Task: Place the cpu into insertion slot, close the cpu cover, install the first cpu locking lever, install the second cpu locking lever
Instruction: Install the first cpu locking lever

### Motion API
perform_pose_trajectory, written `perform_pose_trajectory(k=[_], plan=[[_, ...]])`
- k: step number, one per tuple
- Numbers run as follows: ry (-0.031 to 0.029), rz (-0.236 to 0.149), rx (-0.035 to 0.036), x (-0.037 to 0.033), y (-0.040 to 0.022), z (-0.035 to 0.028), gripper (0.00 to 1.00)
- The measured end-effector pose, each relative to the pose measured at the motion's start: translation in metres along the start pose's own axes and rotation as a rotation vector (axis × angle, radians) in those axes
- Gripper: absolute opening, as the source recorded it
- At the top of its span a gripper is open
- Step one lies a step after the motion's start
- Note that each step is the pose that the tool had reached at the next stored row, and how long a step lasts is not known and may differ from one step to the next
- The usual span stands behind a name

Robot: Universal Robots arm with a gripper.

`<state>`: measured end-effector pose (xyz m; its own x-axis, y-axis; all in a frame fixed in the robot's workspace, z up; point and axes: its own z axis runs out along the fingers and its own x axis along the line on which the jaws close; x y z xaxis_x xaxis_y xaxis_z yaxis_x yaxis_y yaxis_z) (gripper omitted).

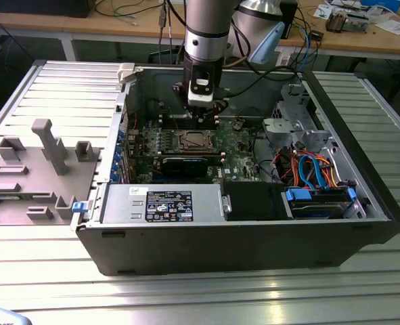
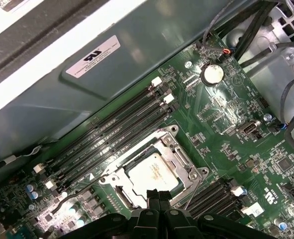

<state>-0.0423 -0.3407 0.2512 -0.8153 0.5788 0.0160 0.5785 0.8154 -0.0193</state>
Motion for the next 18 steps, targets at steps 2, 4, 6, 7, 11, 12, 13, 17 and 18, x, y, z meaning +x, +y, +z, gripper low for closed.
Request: perform_pose_trajectory(k=[2,4,6,7,11,12,13,17,18], plan=[[-0.0001,-0.005,0.0001,0.0000,0.0000,0.0000,0.11],[-0.0006,-0.030,0.0004,0.0000,0.0000,0.0000,0.11],[-0.0011,-0.057,0.0009,0.0000,0.0000,0.0000,0.11],[-0.0011,-0.060,0.0009,0.0000,0.0000,0.0000,0.11],[-0.0013,-0.067,0.0011,0.0000,0.0000,0.0000,0.11],[-0.0013,-0.068,0.0011,0.0000,0.0000,0.0000,0.11],[-0.0014,-0.070,0.0011,0.0000,0.0000,0.0000,0.11],[-0.0015,-0.079,0.0012,0.0000,0.0000,0.0000,0.11],[-0.0016,-0.081,0.0013,0.0000,0.0000,0.0000,0.11]])
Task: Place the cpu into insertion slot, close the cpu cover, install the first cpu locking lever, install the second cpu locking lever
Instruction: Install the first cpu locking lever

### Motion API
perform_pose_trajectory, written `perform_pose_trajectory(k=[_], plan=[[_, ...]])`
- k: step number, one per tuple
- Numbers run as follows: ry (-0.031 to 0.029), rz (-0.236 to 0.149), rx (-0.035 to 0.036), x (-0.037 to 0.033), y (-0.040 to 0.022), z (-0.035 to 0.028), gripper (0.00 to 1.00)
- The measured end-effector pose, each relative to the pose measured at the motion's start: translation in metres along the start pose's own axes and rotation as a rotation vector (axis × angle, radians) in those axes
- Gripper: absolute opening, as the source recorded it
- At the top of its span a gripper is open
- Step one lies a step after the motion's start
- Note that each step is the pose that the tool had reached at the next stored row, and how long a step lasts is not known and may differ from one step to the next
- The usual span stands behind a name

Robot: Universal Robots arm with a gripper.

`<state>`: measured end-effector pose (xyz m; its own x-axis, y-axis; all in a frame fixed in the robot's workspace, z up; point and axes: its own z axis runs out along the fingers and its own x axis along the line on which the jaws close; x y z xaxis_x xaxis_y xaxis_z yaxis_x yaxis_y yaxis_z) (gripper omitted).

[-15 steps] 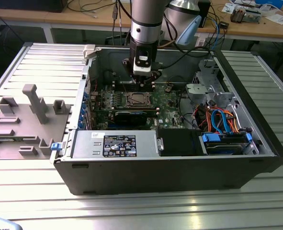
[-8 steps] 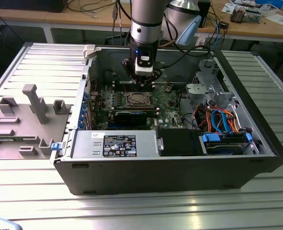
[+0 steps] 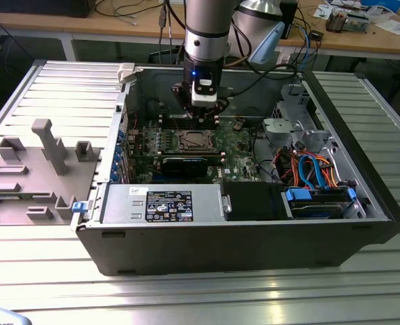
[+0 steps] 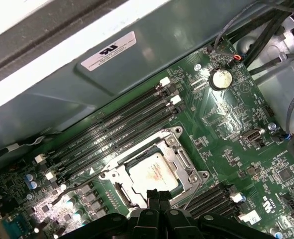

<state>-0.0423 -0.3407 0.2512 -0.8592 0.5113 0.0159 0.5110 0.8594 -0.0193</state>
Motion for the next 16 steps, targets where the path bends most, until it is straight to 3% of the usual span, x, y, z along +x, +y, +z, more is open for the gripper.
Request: perform_pose_trajectory(k=[16], plan=[[-0.0007,-0.036,0.0006,0.0000,0.0000,0.0000,0.11]])
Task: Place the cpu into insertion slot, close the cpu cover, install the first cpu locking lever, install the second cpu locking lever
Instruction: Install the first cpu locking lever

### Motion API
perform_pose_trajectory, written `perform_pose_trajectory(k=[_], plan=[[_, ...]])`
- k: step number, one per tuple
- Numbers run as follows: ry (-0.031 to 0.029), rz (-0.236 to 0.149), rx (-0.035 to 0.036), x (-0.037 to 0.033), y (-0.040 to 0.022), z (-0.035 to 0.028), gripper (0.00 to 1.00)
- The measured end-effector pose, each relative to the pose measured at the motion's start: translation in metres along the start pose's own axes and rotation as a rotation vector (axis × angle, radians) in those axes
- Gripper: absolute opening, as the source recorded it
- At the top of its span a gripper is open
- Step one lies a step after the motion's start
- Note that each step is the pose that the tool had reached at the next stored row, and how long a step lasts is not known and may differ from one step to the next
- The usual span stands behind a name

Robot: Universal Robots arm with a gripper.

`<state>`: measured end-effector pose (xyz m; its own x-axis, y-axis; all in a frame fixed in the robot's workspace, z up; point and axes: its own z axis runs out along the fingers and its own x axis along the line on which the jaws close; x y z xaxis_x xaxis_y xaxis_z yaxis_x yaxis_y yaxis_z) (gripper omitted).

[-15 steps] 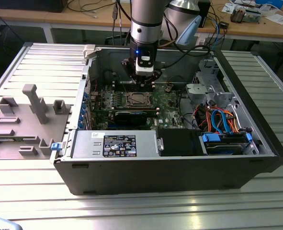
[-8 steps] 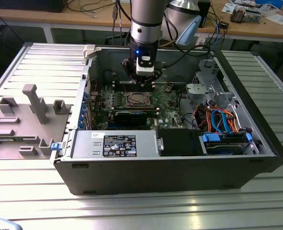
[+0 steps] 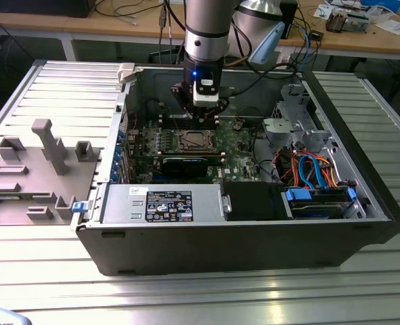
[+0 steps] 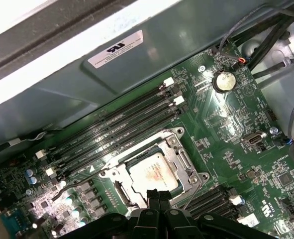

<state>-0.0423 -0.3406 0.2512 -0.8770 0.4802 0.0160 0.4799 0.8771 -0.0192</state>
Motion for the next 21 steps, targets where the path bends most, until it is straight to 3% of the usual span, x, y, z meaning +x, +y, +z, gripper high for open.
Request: perform_pose_trajectory(k=[21], plan=[[-0.0006,-0.033,0.0005,0.0000,0.0000,0.0000,0.11]])
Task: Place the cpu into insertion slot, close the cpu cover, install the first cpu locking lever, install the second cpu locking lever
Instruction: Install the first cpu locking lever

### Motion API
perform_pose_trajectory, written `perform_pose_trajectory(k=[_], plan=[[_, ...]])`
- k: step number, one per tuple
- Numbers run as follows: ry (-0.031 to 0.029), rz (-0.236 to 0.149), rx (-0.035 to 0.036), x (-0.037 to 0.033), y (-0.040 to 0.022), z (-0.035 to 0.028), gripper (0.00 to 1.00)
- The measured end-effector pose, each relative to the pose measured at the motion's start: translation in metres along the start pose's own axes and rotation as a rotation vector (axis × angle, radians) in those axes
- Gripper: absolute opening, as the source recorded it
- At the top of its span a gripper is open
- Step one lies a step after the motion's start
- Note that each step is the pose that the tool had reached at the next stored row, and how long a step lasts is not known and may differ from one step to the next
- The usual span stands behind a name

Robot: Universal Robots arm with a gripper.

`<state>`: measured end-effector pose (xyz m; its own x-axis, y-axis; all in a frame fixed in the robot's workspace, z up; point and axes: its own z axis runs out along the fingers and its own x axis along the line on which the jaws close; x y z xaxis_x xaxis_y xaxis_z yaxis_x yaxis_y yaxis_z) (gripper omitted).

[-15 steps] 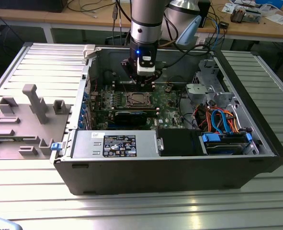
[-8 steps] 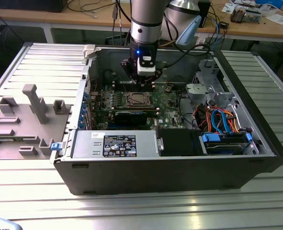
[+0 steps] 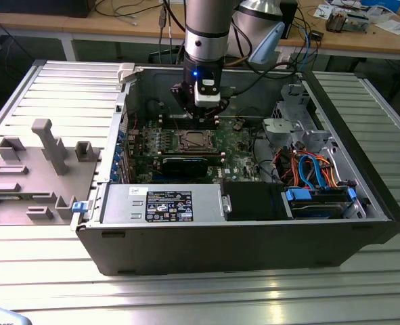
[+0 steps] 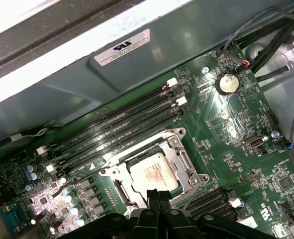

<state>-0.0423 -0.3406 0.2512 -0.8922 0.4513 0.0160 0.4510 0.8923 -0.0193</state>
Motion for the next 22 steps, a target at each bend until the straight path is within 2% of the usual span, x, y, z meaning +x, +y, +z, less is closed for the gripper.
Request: perform_pose_trajectory(k=[22], plan=[[-0.0007,-0.036,0.0006,0.0000,0.0000,0.0000,0.11]])
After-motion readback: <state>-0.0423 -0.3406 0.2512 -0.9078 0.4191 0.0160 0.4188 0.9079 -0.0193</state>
